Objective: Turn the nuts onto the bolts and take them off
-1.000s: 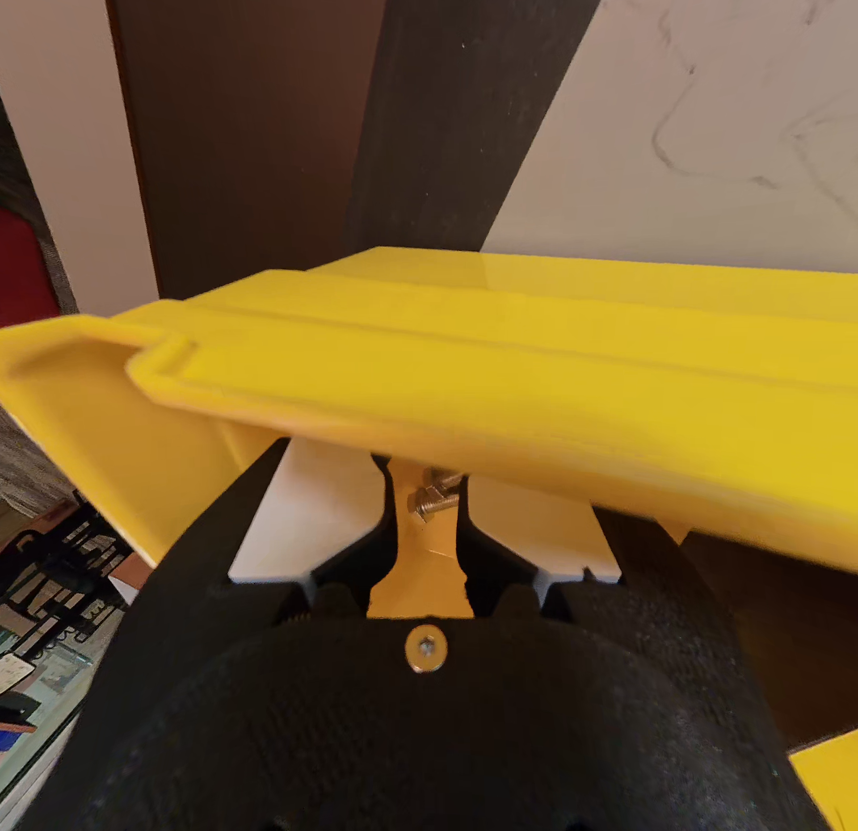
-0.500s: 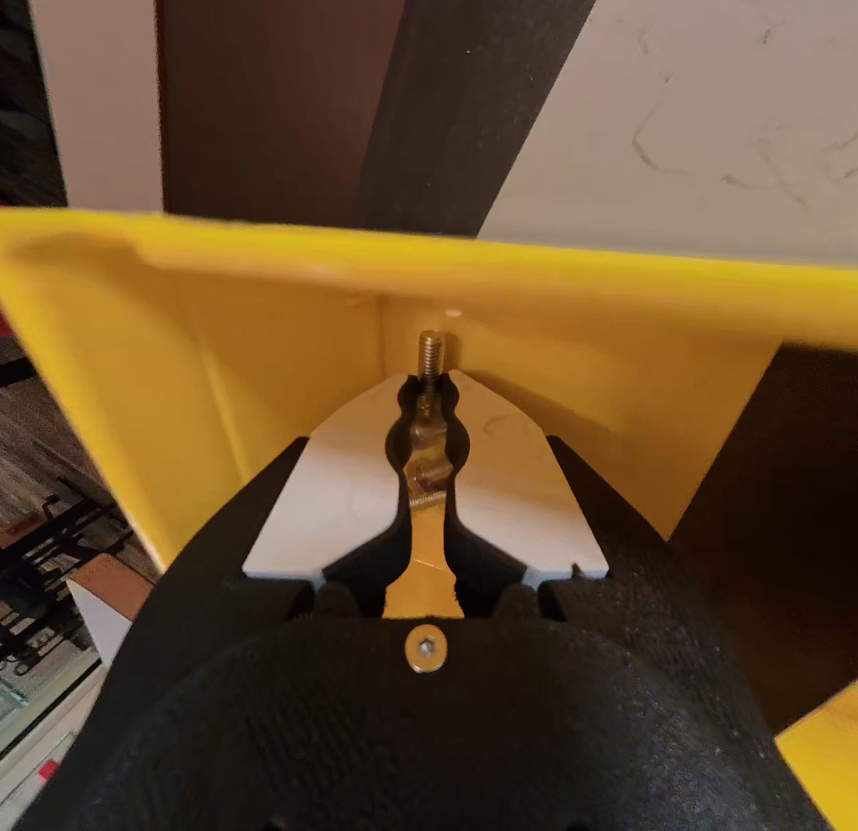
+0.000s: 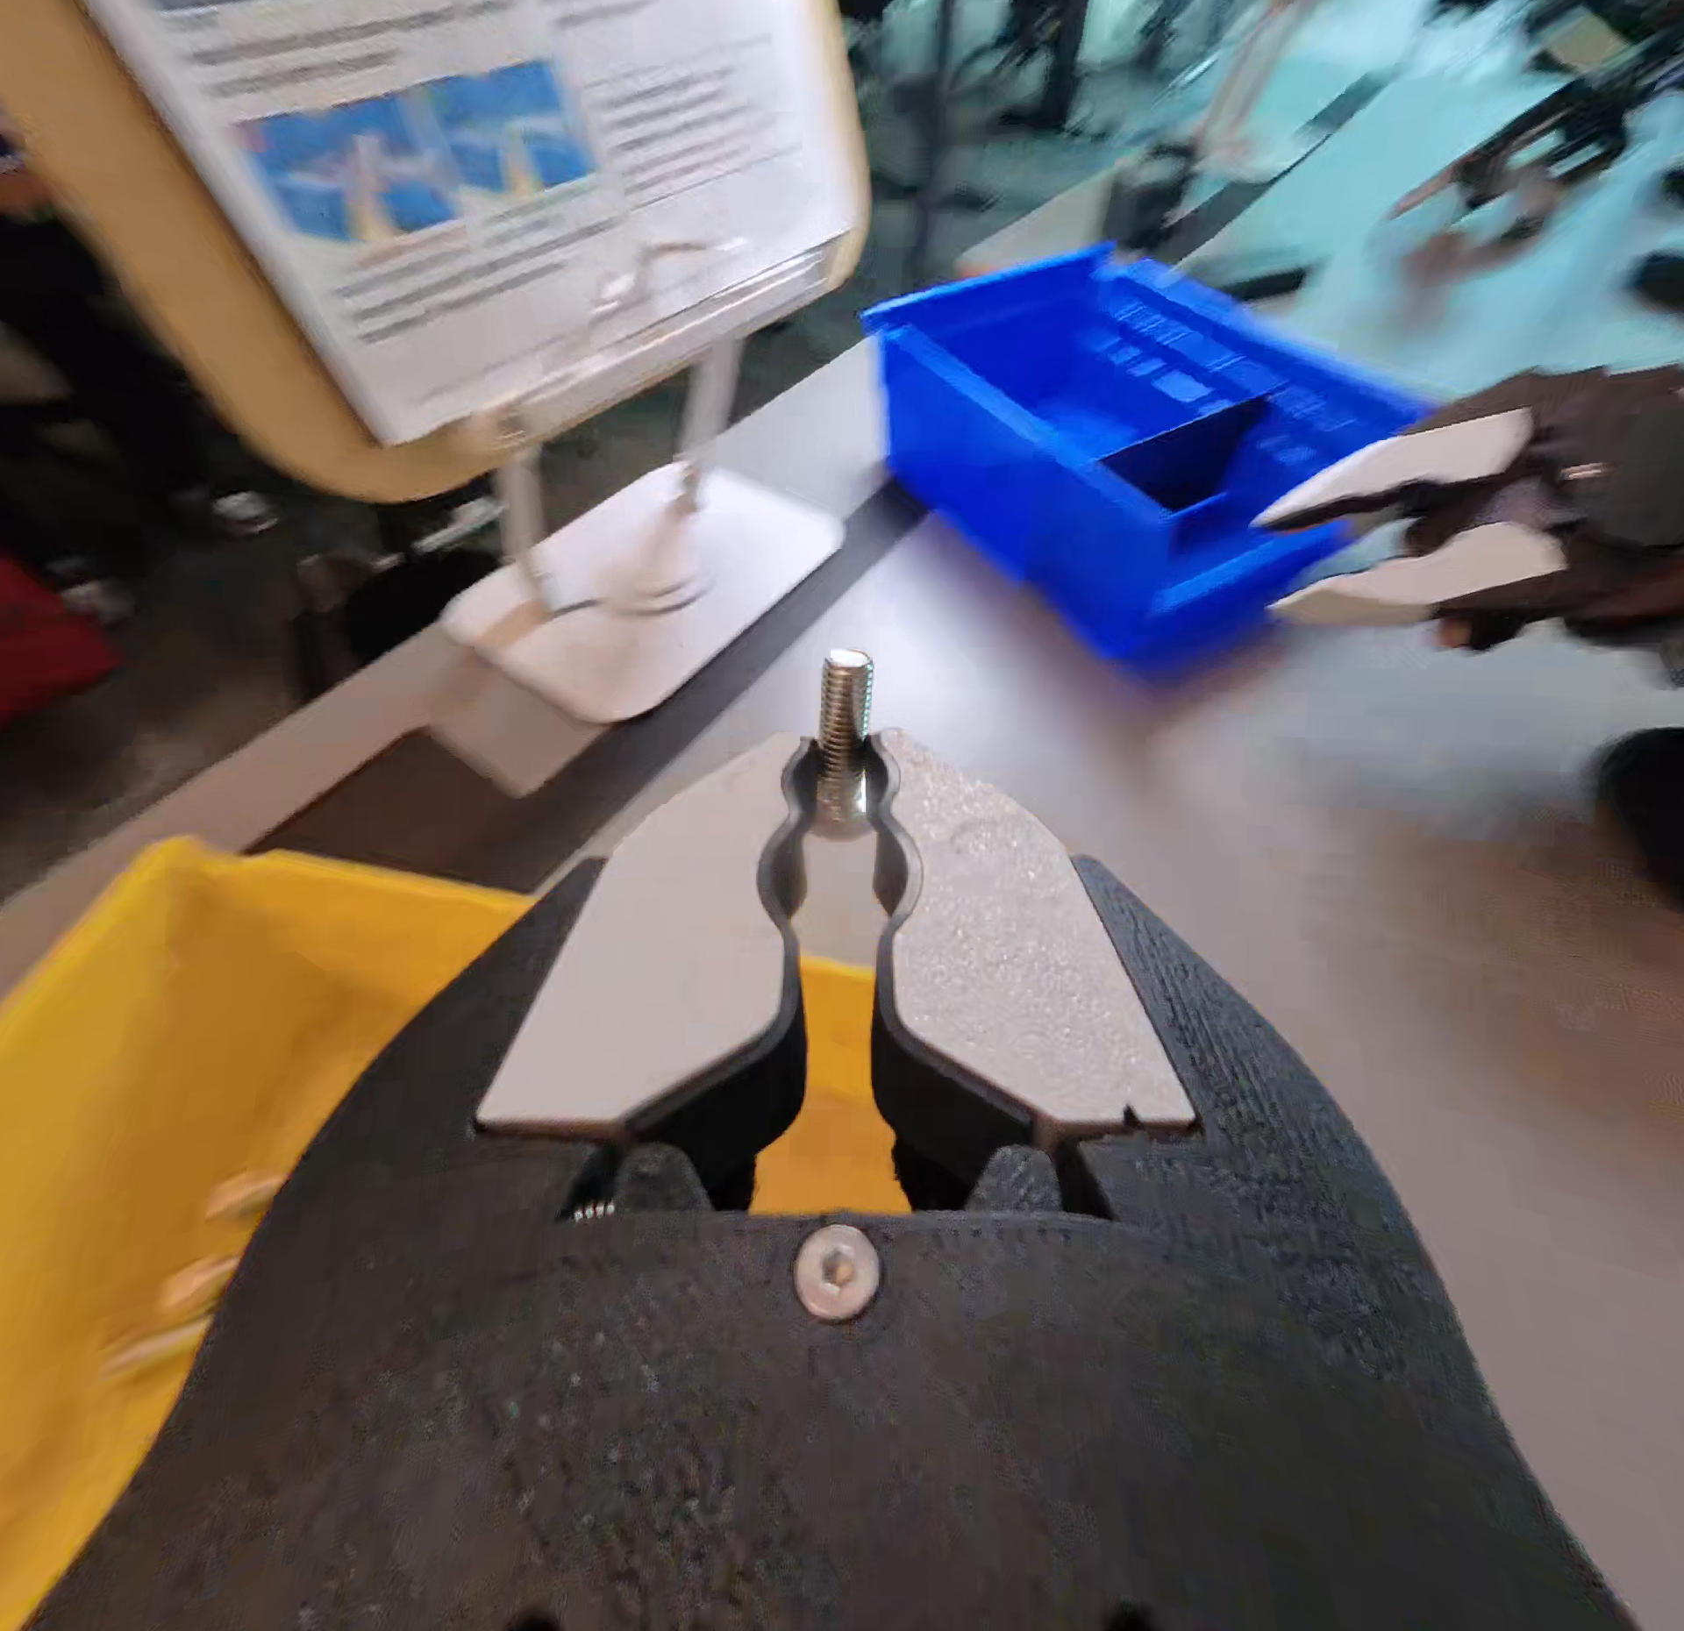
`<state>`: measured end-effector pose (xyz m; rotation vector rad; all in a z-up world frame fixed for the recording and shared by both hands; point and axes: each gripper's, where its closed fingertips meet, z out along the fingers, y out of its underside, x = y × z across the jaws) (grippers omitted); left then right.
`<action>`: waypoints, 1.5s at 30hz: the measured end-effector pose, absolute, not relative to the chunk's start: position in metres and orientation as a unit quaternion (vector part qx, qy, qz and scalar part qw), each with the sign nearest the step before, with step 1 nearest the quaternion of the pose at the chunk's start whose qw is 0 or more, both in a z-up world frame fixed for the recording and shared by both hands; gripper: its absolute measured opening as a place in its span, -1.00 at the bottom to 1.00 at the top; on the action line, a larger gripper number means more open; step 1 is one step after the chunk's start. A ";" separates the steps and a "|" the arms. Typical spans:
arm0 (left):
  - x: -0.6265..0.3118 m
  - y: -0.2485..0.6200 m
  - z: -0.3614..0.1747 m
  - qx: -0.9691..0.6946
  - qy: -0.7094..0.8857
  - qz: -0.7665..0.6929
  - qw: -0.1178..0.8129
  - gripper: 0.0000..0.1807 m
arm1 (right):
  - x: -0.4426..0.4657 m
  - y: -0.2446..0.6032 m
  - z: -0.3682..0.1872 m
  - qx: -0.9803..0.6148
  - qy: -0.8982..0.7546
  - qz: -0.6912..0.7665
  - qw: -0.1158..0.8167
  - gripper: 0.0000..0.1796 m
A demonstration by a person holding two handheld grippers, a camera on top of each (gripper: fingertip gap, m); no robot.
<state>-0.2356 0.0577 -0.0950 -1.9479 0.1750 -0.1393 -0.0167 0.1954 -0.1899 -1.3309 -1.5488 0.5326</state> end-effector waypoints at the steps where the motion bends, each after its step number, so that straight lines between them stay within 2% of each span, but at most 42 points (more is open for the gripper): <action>1: -0.207 0.058 -0.095 -0.808 0.084 -0.100 0.574 -0.89 | -0.027 0.173 -0.167 -0.528 -0.627 0.296 0.490 -0.62; 4: -0.130 0.061 -0.101 -0.755 0.097 -0.227 0.608 -0.89 | -0.045 0.116 -0.110 -0.477 -0.593 0.487 0.429 -0.67; 6: -0.090 0.060 -0.108 -0.725 0.109 -0.277 0.621 -0.89 | -0.052 0.089 -0.094 -0.460 -0.591 0.559 0.356 -0.66; 11: -0.048 0.061 -0.137 -0.723 0.131 -0.298 0.609 -0.89 | -0.057 0.057 -0.119 -0.416 -0.614 0.606 0.287 -0.66; 16: -0.044 0.062 -0.156 -0.727 0.146 -0.315 0.593 -0.89 | -0.059 0.052 -0.142 -0.415 -0.608 0.635 0.235 -0.79; 20: -0.043 0.061 -0.165 -0.724 0.144 -0.334 0.586 -0.89 | -0.059 0.052 -0.152 -0.414 -0.609 0.641 0.216 -0.90; 25: -0.039 0.059 -0.172 -0.724 0.149 -0.352 0.575 -0.88 | -0.056 0.050 -0.159 -0.406 -0.620 0.641 0.199 -0.90; 28: -0.037 0.058 -0.174 -0.723 0.156 -0.349 0.576 -0.81 | -0.054 0.048 -0.161 -0.403 -0.621 0.645 0.189 -0.90; 34: -0.035 0.058 -0.176 -0.723 0.166 -0.339 0.579 -0.89 | -0.053 0.049 -0.161 -0.402 -0.619 0.649 0.185 -0.90; 38: -0.045 0.057 -0.163 -0.698 0.145 -0.350 0.607 -0.89 | -0.049 0.062 -0.152 -0.402 -0.604 0.657 0.205 -0.65; 41: -0.046 0.052 -0.152 -0.671 0.154 -0.363 0.628 -0.89 | -0.046 0.061 -0.163 -0.390 -0.631 0.637 0.211 -0.63; 45: -0.034 0.041 -0.145 -0.641 0.187 -0.395 0.631 -0.89 | -0.040 0.030 -0.161 -0.341 -0.640 0.666 0.176 -0.65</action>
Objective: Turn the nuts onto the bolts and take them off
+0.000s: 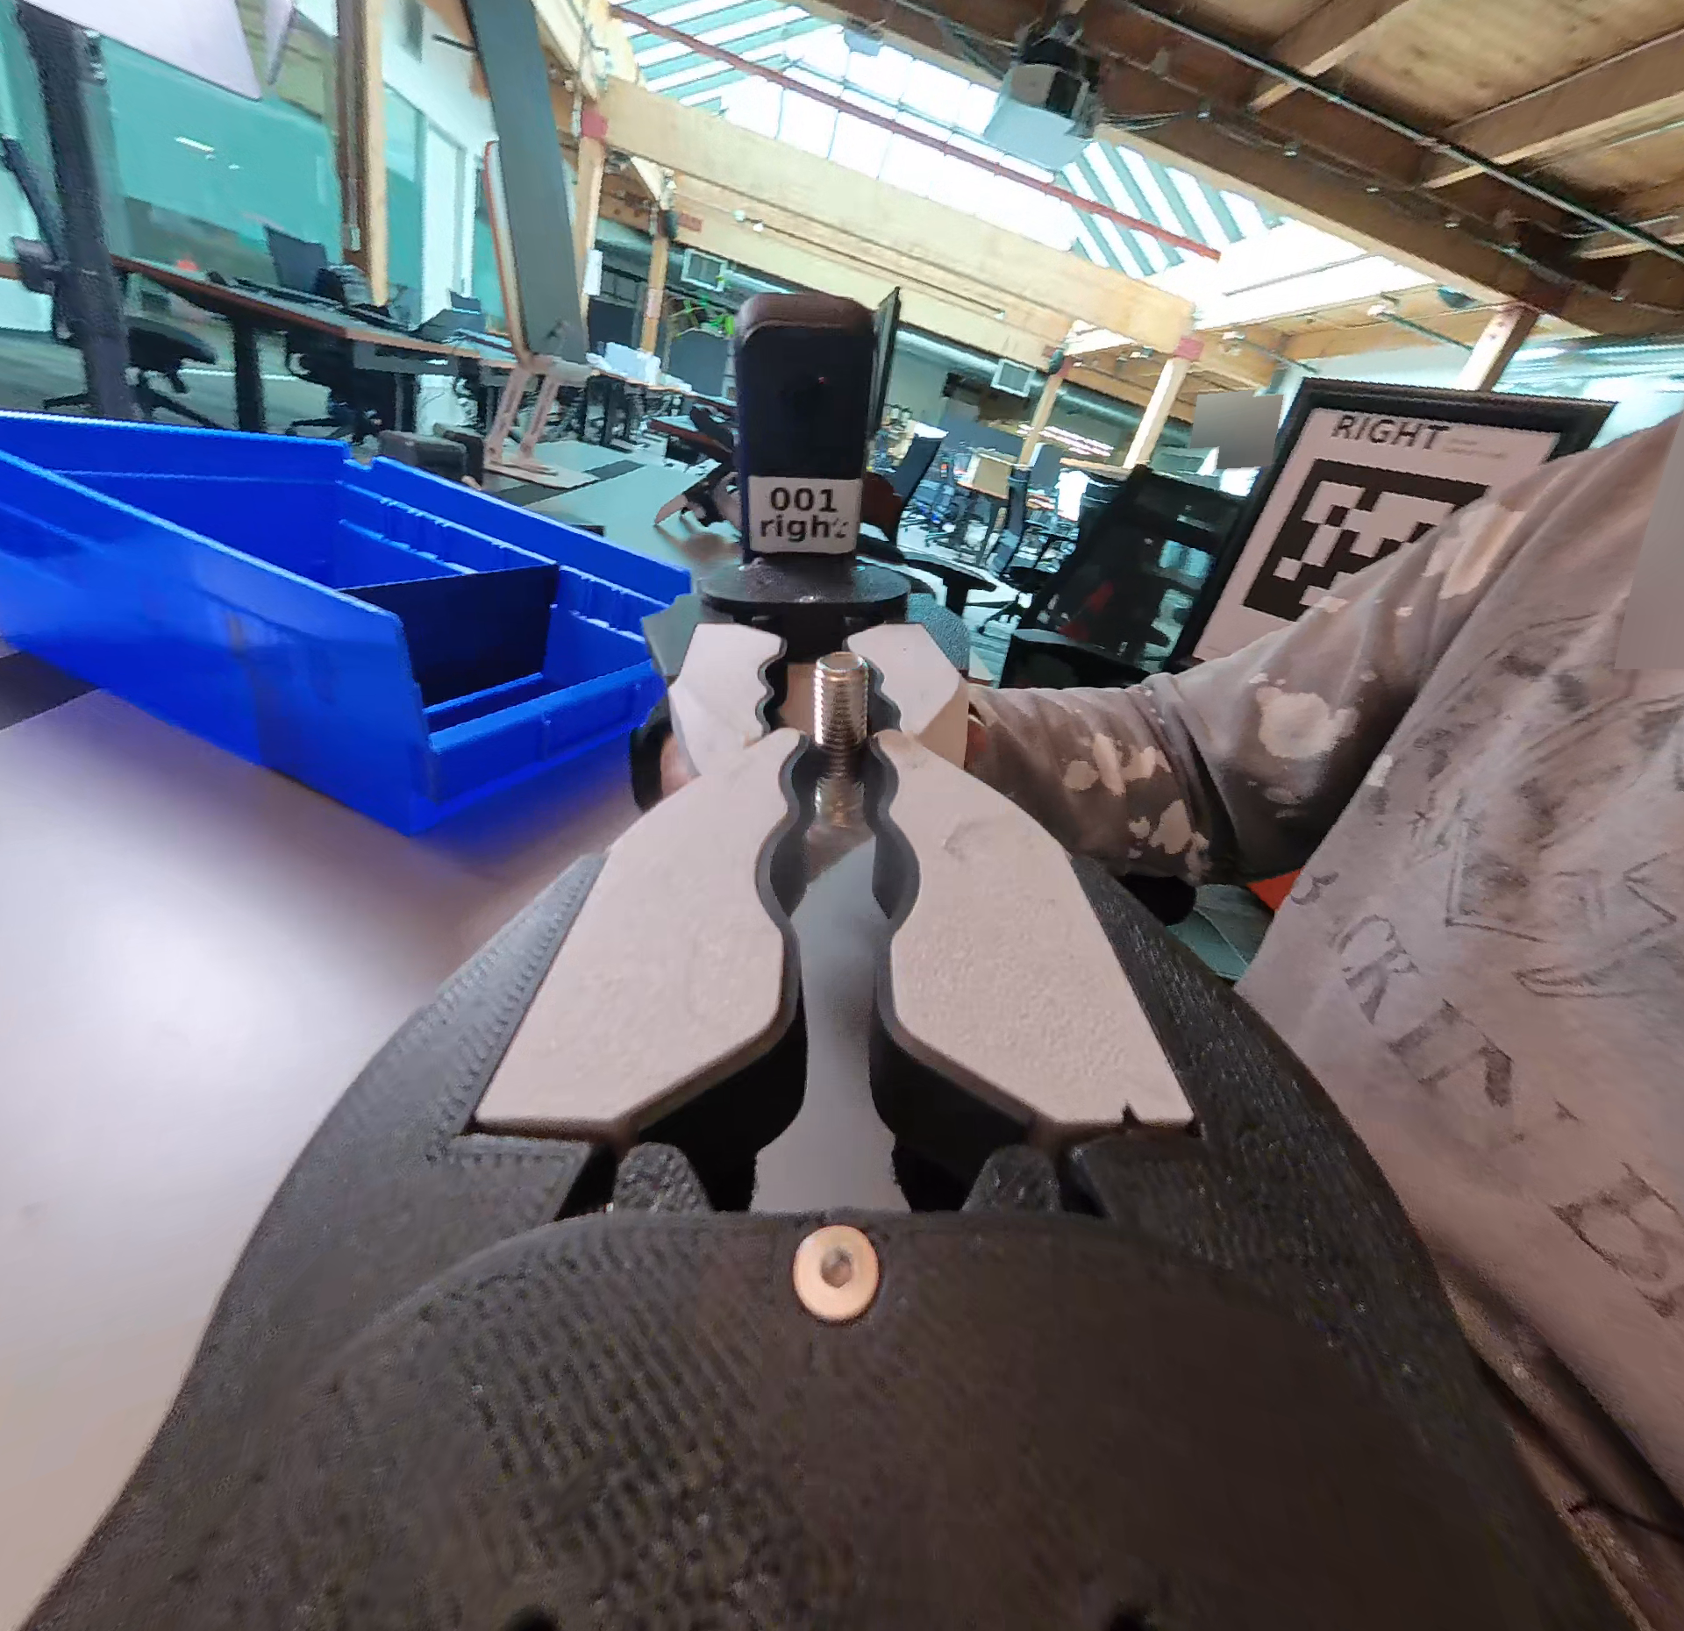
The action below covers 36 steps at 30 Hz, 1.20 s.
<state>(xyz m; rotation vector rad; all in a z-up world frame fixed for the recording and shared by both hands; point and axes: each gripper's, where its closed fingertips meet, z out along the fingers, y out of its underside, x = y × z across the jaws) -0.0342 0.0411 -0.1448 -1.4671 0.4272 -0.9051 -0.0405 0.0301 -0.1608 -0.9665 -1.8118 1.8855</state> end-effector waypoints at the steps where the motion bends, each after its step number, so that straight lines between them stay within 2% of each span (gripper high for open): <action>1: -0.031 0.038 -0.143 -0.634 0.196 -0.402 0.631 -0.89 | -0.039 0.024 -0.161 -0.332 -0.644 0.668 0.172 -0.67; 7: -0.020 0.028 -0.141 -0.619 0.236 -0.416 0.623 -0.89 | -0.037 0.008 -0.155 -0.309 -0.636 0.688 0.167 -0.80; 13: -0.020 0.025 -0.140 -0.619 0.241 -0.412 0.624 -0.89 | -0.037 0.006 -0.154 -0.302 -0.636 0.687 0.180 -0.80; 18: -0.033 0.030 -0.132 -0.628 0.219 -0.377 0.645 -0.79 | -0.045 0.012 -0.156 -0.307 -0.633 0.670 0.235 -0.80; 25: -0.042 0.030 -0.137 -0.656 0.238 -0.308 0.646 -0.76 | -0.058 0.020 -0.159 -0.324 -0.623 0.640 0.312 -0.80; 27: -0.041 0.032 -0.141 -0.667 0.245 -0.288 0.642 -0.78 | -0.059 0.021 -0.160 -0.325 -0.624 0.631 0.326 -0.80; 29: -0.042 0.034 -0.143 -0.673 0.247 -0.271 0.643 -0.89 | -0.060 0.021 -0.161 -0.324 -0.627 0.626 0.332 -0.80; 36: -0.039 0.031 -0.147 -0.672 0.261 -0.281 0.633 -0.89 | -0.058 0.019 -0.165 -0.305 -0.650 0.598 0.356 -0.80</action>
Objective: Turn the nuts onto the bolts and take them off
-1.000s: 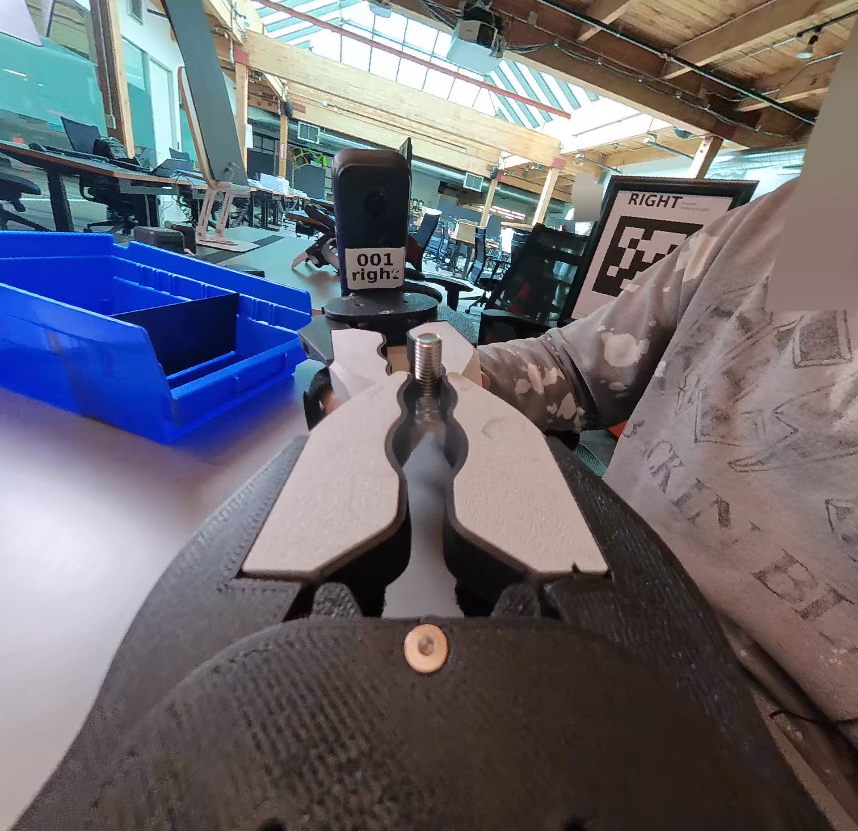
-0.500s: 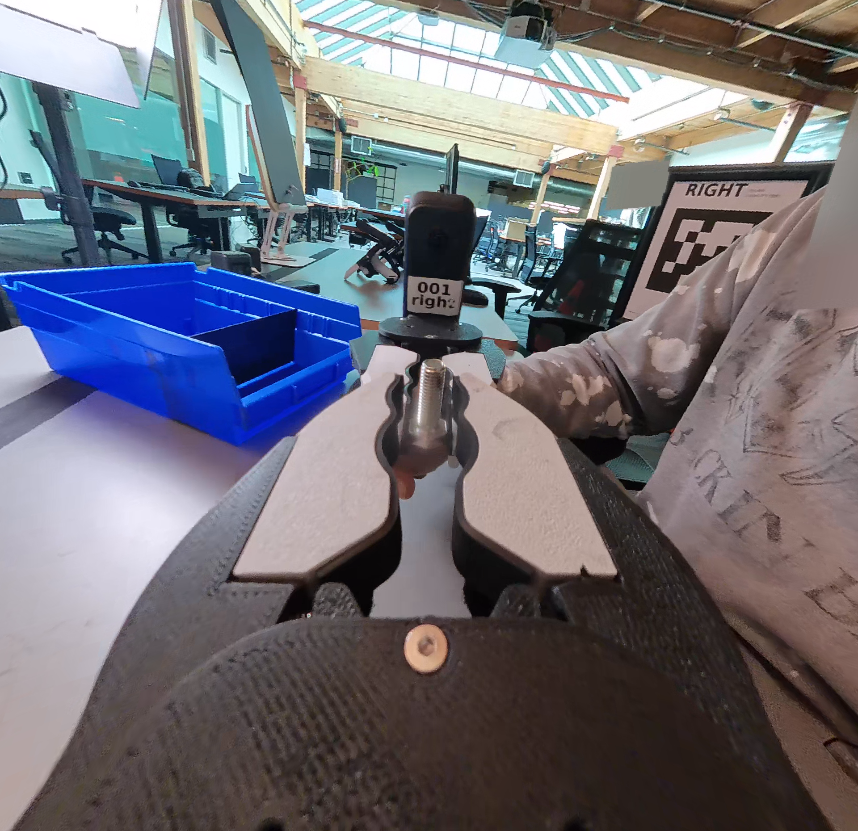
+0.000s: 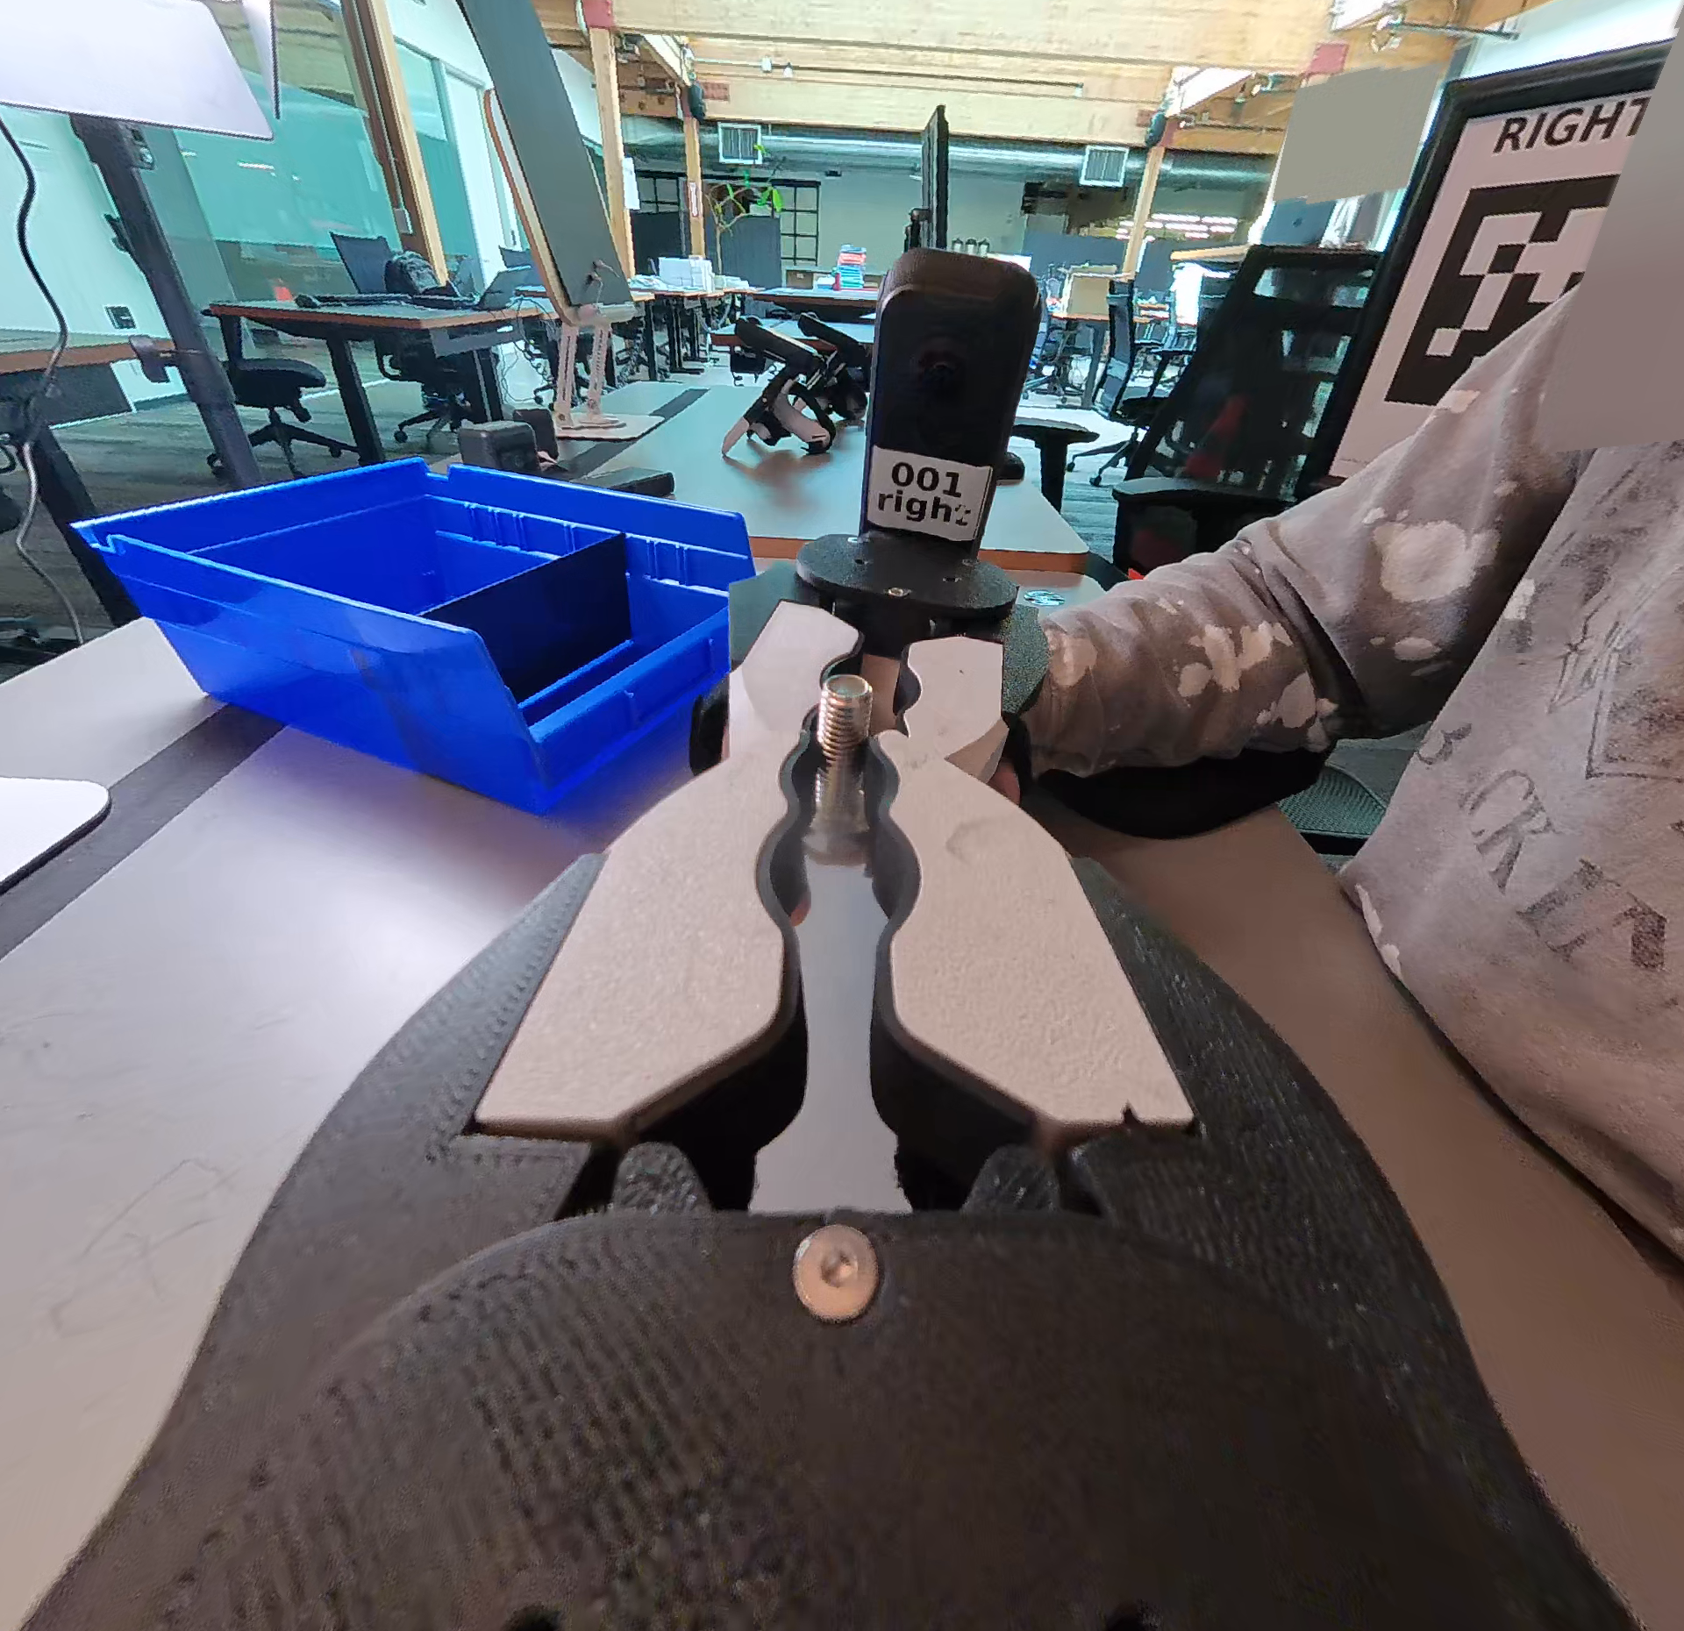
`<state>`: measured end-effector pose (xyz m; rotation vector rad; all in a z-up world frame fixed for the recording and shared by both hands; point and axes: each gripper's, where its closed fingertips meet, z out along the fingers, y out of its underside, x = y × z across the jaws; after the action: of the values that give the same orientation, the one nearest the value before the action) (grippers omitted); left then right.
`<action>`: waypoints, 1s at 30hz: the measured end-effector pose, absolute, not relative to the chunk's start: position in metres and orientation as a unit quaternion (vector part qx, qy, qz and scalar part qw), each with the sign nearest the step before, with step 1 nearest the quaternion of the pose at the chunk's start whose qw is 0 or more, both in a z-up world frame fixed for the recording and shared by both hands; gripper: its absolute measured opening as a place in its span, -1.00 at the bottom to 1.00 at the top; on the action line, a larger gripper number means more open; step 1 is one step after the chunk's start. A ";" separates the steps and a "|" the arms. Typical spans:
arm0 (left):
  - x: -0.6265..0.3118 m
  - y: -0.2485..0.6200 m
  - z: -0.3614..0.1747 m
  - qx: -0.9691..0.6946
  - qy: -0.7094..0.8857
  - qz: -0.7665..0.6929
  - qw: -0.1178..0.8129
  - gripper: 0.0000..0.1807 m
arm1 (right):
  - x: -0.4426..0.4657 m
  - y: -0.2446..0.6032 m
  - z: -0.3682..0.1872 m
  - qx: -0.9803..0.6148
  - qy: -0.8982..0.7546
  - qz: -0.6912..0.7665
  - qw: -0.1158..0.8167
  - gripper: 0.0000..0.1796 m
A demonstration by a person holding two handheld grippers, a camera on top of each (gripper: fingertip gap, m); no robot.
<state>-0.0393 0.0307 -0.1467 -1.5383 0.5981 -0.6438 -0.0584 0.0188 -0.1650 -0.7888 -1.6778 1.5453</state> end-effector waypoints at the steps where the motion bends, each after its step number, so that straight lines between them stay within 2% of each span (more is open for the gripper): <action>1: -0.039 0.030 -0.147 -0.672 0.264 -0.284 0.631 -0.89 | -0.058 0.018 -0.166 -0.301 -0.654 0.595 0.358 -0.80; 19: -0.035 0.026 -0.145 -0.665 0.273 -0.287 0.633 -0.89 | -0.054 0.014 -0.165 -0.298 -0.662 0.601 0.334 -0.80; 30: -0.037 0.035 -0.136 -0.659 0.254 -0.230 0.669 -0.89 | -0.057 0.025 -0.155 -0.303 -0.642 0.584 0.393 -0.80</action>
<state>-0.0374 0.0353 -0.1363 -1.4869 0.5722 -0.5191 -0.0571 0.0249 -0.1551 -0.7687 -1.6303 1.4827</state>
